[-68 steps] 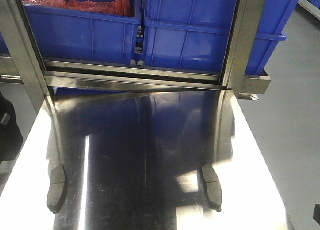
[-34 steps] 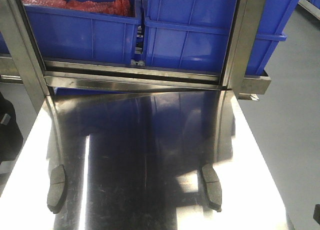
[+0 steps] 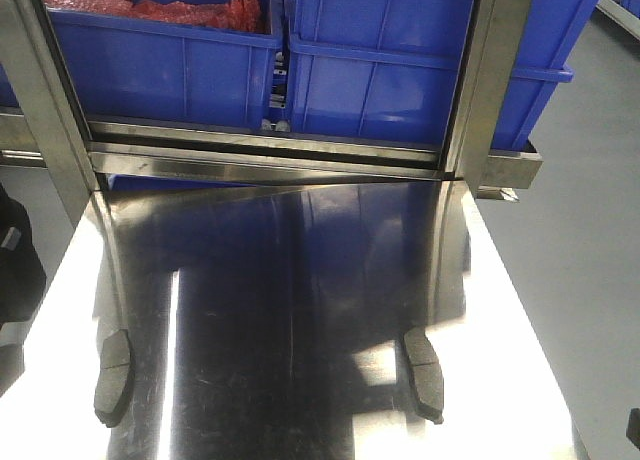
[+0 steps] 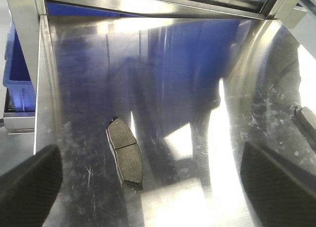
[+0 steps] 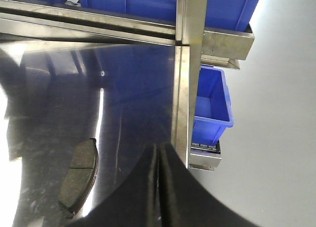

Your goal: Move and align brake pads A on conveyor

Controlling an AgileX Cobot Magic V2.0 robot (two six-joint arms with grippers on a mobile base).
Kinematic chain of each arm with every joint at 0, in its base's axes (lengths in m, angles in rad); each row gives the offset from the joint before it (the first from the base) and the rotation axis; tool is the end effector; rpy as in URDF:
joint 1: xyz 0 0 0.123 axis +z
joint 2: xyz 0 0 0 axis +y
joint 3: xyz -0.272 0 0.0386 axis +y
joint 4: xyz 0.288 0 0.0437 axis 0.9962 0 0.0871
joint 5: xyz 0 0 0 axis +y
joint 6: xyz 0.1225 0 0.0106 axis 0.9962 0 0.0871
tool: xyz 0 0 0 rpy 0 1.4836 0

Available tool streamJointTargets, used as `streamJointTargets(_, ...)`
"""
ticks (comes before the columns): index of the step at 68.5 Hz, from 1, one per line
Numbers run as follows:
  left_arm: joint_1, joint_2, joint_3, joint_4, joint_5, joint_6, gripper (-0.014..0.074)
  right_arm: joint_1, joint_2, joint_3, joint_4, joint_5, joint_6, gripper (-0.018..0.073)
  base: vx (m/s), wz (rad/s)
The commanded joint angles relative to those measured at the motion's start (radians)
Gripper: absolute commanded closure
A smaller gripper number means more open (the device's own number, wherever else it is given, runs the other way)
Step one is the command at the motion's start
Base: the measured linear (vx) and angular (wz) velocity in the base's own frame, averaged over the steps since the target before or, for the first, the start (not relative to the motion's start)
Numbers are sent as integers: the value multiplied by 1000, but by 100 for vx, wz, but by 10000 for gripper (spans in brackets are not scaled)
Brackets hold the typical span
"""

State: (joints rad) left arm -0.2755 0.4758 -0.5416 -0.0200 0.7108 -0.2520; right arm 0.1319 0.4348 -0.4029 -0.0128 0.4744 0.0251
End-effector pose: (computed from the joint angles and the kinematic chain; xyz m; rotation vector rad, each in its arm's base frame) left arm 0.1580 -0.0463 0.2793 0.0167 2.1467 -0.3327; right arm 0.1697 0.0218 0.2569 -0.1138 1.9877 0.0882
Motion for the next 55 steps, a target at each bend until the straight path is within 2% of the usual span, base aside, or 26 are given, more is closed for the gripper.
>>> streamJointTargets(1, -4, 8, -23, -5, -69, -2, -70, -4, 8, -27, -4, -67, -11, 569, 0, 0)
streamJointTargets(30, -4, 8, -23, -5, -70, -2, 101, -4, 8, -27, -4, -68, -11, 569, 0, 0)
streamJointTargets(55, -4, 8, -23, -5, -73, -2, 126, -4, 8, -27, -4, -68, -11, 569, 0, 0)
